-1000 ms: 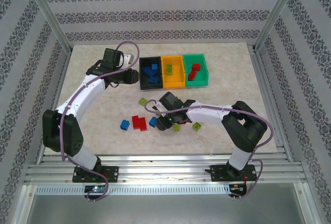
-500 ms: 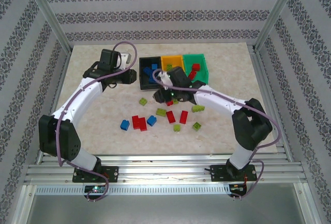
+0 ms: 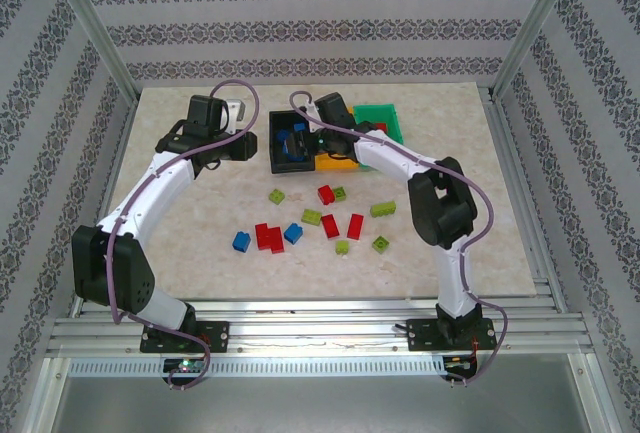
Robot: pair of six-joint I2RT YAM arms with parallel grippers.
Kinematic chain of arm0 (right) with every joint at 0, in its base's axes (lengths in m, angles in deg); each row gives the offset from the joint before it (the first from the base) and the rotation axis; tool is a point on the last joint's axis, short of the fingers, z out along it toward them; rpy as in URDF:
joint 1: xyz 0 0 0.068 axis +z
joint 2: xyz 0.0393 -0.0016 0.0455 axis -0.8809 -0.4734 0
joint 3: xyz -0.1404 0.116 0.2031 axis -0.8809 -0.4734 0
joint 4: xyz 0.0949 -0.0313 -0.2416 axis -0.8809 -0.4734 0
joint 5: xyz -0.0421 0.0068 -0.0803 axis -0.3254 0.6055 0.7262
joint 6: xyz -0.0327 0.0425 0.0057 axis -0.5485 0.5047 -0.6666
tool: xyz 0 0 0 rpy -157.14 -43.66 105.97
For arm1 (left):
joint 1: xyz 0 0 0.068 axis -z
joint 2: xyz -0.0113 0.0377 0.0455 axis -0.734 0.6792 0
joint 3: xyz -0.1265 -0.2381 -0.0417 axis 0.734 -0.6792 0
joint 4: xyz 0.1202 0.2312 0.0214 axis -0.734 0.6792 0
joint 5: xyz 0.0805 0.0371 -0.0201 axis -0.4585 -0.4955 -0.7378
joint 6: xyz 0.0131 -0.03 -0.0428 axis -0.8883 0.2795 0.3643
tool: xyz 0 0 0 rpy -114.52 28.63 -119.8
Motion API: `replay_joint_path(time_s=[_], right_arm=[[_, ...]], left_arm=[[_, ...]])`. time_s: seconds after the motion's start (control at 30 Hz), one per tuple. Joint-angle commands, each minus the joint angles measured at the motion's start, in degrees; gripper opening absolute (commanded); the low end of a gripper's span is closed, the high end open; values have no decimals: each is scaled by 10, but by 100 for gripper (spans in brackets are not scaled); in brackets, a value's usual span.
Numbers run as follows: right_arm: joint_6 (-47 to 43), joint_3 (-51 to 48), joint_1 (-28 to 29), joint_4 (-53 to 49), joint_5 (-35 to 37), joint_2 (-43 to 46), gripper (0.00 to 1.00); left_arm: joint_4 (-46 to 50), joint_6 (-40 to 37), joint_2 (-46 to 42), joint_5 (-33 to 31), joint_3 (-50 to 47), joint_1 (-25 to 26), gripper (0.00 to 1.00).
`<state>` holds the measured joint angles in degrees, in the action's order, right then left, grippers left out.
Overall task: Sort the legos into containers by color
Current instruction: Place the lego in the container, then pick up the lego from the bottom-center of the table.
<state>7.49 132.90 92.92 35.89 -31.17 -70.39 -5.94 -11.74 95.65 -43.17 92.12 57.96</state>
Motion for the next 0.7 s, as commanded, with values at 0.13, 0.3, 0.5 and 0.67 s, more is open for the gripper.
replay_joint_path(time_s=[0.13, 0.3, 0.5, 0.67], right_arm=[[-13, -103, 19, 4, -38, 105, 63], [-50, -196, 68, -24, -36, 164, 63], [-84, -262, 131, -56, -6, 177, 64], [-92, -273, 163, -69, 13, 153, 64]], left_arm=[[-16, 8, -21, -7, -1, -7, 41], [-11, 10, -18, 0, 3, -8, 44], [-10, 16, -16, 8, 4, -10, 43], [-6, 17, -13, 8, 6, -10, 41]])
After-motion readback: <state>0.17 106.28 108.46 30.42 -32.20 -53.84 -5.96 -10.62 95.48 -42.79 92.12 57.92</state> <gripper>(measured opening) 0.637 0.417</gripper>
